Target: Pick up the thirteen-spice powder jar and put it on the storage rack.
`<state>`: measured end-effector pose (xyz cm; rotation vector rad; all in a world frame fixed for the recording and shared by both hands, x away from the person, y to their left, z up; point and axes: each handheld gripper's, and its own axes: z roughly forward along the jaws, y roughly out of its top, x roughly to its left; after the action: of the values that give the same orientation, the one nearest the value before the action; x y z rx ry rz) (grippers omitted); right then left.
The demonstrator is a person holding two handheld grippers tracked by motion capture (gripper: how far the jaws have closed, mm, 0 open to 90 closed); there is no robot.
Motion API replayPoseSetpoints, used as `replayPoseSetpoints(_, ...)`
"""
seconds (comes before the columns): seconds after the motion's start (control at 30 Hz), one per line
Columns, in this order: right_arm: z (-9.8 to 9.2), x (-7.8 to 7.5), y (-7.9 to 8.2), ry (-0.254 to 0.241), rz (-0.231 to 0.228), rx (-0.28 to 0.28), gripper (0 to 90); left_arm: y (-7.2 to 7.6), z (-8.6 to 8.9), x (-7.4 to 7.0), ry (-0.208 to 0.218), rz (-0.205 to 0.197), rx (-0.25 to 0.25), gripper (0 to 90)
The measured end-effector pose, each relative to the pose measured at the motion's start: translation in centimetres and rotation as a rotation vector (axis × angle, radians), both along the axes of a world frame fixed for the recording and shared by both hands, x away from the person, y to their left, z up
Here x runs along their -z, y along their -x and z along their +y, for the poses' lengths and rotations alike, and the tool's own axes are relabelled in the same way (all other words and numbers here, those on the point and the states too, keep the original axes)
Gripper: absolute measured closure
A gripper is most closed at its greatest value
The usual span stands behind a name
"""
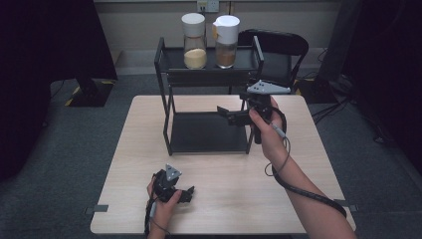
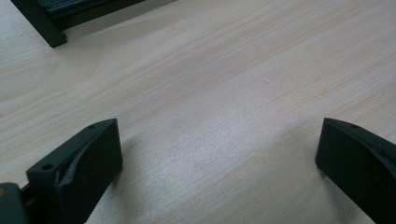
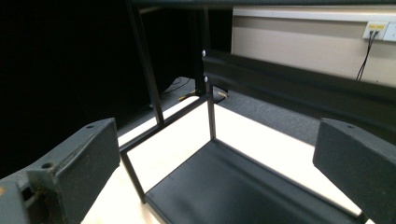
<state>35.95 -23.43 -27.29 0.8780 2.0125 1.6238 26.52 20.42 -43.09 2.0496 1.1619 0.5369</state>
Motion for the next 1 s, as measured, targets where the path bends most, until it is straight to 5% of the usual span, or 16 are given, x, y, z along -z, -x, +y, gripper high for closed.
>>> replayPoseSetpoints(1.0, -2.2, 7.0, 2.2, -0.012, 0.046, -0.024, 0.0, 0.0, 0.0, 0.0, 0.0, 0.0, 0.0, 0.0)
